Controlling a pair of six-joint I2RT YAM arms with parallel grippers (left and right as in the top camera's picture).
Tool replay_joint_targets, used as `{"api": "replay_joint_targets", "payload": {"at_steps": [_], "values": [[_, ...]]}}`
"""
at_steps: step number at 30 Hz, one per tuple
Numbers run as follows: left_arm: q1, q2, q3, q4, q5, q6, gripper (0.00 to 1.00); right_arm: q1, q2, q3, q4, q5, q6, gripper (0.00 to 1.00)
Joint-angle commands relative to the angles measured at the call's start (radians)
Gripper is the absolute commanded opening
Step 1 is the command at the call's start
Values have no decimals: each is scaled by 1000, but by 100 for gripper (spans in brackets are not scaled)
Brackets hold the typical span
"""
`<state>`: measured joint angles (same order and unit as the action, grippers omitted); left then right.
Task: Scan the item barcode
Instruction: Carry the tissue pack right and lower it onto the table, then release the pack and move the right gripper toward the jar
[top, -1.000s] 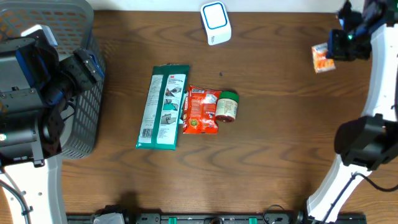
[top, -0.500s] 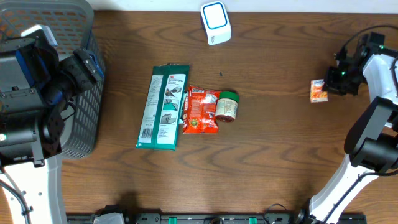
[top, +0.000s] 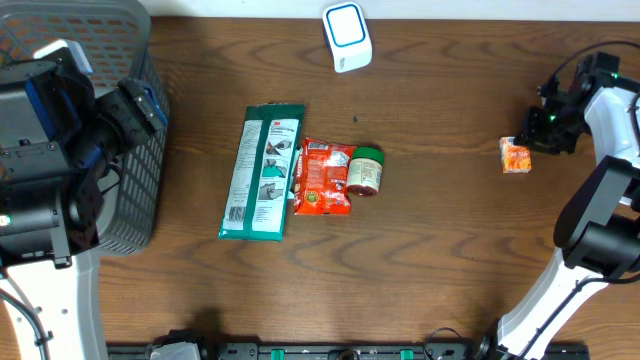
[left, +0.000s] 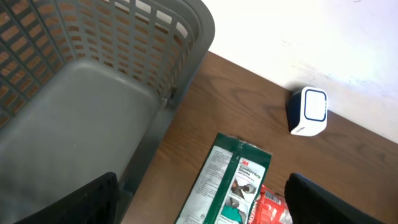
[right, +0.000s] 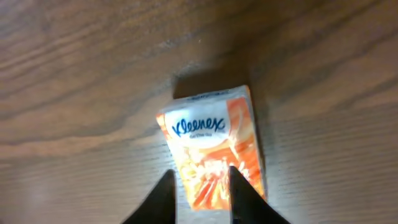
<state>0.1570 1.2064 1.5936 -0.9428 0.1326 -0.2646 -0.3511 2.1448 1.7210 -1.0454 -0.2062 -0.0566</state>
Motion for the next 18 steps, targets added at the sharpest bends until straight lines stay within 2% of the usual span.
{"api": "replay_joint_targets", "payload": {"at_steps": [1, 10, 14, 18], "values": [[4, 2, 0, -3, 6, 9, 85, -8, 0, 2, -7, -10, 0, 22], [4, 2, 0, -3, 6, 9, 85, -7, 0, -135, 133, 70, 9, 34], [4, 2, 0, -3, 6, 9, 85, -7, 0, -177, 170, 63, 19, 34], [4, 2, 0, -3, 6, 9, 85, -7, -20, -116, 133, 10, 20, 49]]}}
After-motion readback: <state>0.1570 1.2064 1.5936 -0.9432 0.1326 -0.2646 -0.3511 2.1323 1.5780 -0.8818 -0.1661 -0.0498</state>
